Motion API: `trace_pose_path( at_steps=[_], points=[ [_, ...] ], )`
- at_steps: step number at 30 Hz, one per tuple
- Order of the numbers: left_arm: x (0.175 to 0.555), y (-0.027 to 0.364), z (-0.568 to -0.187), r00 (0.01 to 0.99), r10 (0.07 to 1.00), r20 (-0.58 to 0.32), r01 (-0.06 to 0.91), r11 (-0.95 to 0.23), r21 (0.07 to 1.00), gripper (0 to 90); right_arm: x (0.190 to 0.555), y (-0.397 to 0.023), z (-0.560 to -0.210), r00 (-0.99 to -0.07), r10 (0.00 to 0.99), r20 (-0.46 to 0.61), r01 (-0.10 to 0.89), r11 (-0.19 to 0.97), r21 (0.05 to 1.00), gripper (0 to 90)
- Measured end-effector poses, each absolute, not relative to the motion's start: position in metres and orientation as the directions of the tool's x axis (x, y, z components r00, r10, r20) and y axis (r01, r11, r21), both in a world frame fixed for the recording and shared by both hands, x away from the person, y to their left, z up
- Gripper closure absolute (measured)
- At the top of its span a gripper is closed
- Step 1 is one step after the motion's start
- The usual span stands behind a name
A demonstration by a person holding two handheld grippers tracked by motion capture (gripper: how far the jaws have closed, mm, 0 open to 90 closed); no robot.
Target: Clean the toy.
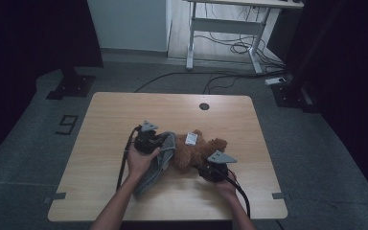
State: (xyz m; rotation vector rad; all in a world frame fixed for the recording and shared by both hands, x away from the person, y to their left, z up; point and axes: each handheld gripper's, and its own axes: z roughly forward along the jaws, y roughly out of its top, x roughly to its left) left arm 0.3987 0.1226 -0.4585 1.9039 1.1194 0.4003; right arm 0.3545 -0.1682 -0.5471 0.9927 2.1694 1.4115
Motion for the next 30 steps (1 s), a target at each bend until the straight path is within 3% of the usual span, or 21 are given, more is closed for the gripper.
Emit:
trace_pose_path(
  at_steps=[4, 7, 13, 22, 25, 30],
  points=[
    [0.392, 0.149, -0.456, 0.503, 0.855, -0.126, 0.55, -0.205, 0.809, 82.8, 0.354, -0.169, -0.548, -0.684, 0.726, 0.074, 0.362, 0.249, 0.898, 61.0],
    [0.388, 0.168, -0.459, 0.476, 0.864, -0.162, 0.579, -0.17, 0.797, 82.7, 0.354, -0.169, -0.548, -0.682, 0.727, 0.077, 0.364, 0.246, 0.898, 61.0],
    [0.387, 0.17, -0.443, 0.488, 0.851, -0.196, 0.566, -0.138, 0.813, 82.7, 0.355, -0.17, -0.548, -0.682, 0.726, 0.088, 0.37, 0.239, 0.898, 61.1],
    [0.405, 0.074, -0.388, 0.642, 0.754, -0.139, 0.46, -0.234, 0.857, 82.7, 0.354, -0.171, -0.548, -0.688, 0.72, 0.092, 0.372, 0.242, 0.896, 61.1],
    [0.411, 0.023, -0.39, 0.7, 0.701, -0.137, 0.457, -0.291, 0.841, 82.6, 0.354, -0.172, -0.548, -0.692, 0.716, 0.093, 0.373, 0.243, 0.896, 61.1],
    [0.415, -0.032, -0.415, 0.752, 0.644, -0.141, 0.486, -0.397, 0.778, 82.6, 0.354, -0.172, -0.548, -0.693, 0.715, 0.096, 0.374, 0.243, 0.895, 61.0]
  ],
)
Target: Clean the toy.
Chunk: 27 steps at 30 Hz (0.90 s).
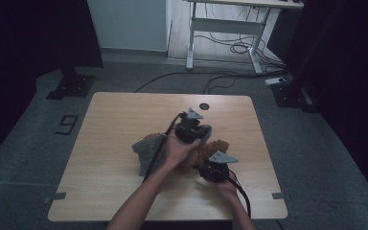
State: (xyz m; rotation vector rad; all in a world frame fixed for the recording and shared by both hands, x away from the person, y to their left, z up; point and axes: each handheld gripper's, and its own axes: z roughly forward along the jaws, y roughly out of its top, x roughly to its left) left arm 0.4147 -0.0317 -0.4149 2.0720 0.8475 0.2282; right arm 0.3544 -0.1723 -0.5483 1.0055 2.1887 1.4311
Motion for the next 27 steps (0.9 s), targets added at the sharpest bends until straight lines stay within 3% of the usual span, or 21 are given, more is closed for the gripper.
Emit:
trace_pose_path(
  at_steps=[3, 10, 27],
  points=[
    [0.417, -0.047, -0.439, 0.758, 0.641, -0.12, 0.523, -0.489, 0.698, 82.6, 0.354, -0.173, -0.548, -0.696, 0.711, 0.099, 0.377, 0.244, 0.893, 61.0],
    [0.411, -0.035, -0.439, 0.738, 0.675, -0.021, 0.505, -0.531, 0.681, 82.7, 0.353, -0.17, -0.548, -0.696, 0.713, 0.082, 0.374, 0.263, 0.889, 60.9],
    [0.392, 0.097, -0.439, 0.594, 0.8, -0.089, 0.581, -0.349, 0.735, 82.7, 0.354, -0.17, -0.548, -0.69, 0.717, 0.097, 0.392, 0.258, 0.883, 61.1]
  ],
)
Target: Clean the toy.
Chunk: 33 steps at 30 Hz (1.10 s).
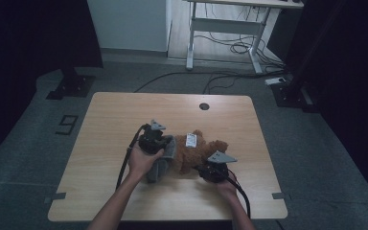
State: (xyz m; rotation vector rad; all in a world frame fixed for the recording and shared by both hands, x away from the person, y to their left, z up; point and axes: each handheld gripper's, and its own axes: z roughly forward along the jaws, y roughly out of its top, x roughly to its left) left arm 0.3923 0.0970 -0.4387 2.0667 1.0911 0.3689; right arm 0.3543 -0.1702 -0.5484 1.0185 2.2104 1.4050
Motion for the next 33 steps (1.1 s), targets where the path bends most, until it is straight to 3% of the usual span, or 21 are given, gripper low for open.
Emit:
trace_pose_path(
  at_steps=[6, 11, 16, 19, 29, 33],
  points=[
    [0.387, 0.084, -0.415, 0.623, 0.778, -0.086, 0.534, -0.342, 0.774, 82.6, 0.356, -0.172, -0.549, -0.684, 0.719, 0.122, 0.406, 0.236, 0.883, 61.3],
    [0.39, 0.032, -0.398, 0.688, 0.721, -0.086, 0.482, -0.366, 0.796, 82.6, 0.356, -0.172, -0.549, -0.683, 0.719, 0.129, 0.41, 0.232, 0.882, 61.3],
    [0.4, -0.028, -0.42, 0.74, 0.668, -0.075, 0.487, -0.456, 0.745, 82.4, 0.357, -0.174, -0.549, -0.682, 0.717, 0.14, 0.415, 0.223, 0.882, 61.4],
    [0.403, -0.041, -0.442, 0.743, 0.668, 0.022, 0.473, -0.549, 0.689, 82.4, 0.357, -0.175, -0.549, -0.682, 0.717, 0.144, 0.421, 0.225, 0.879, 61.4],
    [0.397, 0.013, -0.43, 0.696, 0.717, 0.038, 0.523, -0.542, 0.658, 83.3, 0.356, -0.171, -0.549, -0.682, 0.722, 0.116, 0.409, 0.245, 0.879, 61.3],
    [0.393, 0.05, -0.433, 0.664, 0.747, -0.012, 0.558, -0.486, 0.672, 83.3, 0.356, -0.171, -0.549, -0.682, 0.722, 0.116, 0.408, 0.245, 0.879, 61.4]
  ],
)
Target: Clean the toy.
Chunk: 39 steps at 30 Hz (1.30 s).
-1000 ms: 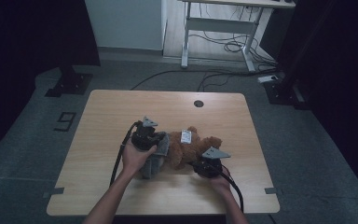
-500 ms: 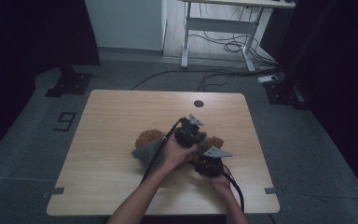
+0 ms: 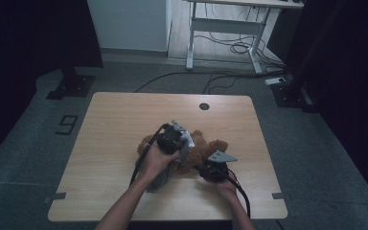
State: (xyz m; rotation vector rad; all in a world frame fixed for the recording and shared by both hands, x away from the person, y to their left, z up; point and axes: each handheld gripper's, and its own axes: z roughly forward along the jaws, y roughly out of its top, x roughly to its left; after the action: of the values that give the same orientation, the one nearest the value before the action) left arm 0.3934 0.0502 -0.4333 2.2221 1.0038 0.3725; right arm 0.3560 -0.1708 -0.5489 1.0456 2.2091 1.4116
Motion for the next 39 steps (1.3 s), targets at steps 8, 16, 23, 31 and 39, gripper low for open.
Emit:
trace_pose_path(
  at_steps=[8, 16, 23, 31, 39],
  points=[
    [0.392, 0.114, -0.437, 0.582, 0.809, -0.084, 0.614, -0.369, 0.698, 82.9, 0.355, -0.17, -0.549, -0.678, 0.726, 0.115, 0.415, 0.249, 0.875, 61.9],
    [0.385, 0.15, -0.447, 0.53, 0.839, -0.128, 0.607, -0.269, 0.748, 83.1, 0.354, -0.17, -0.549, -0.677, 0.726, 0.118, 0.416, 0.246, 0.875, 61.5],
    [0.375, 0.157, -0.465, 0.538, 0.818, -0.205, 0.613, -0.213, 0.761, 83.7, 0.341, -0.18, -0.534, -0.675, 0.722, 0.152, 0.424, 0.211, 0.881, 35.9],
    [0.36, 0.159, -0.477, 0.555, 0.796, -0.239, 0.605, -0.189, 0.774, 84.1, 0.335, -0.209, -0.461, -0.621, 0.77, 0.15, 0.338, 0.09, 0.937, 22.1],
    [0.347, 0.158, -0.481, 0.58, 0.772, -0.258, 0.597, -0.188, 0.78, 84.2, 0.377, -0.195, -0.437, -0.677, 0.718, 0.164, 0.447, 0.224, 0.866, 17.9]
  ],
)
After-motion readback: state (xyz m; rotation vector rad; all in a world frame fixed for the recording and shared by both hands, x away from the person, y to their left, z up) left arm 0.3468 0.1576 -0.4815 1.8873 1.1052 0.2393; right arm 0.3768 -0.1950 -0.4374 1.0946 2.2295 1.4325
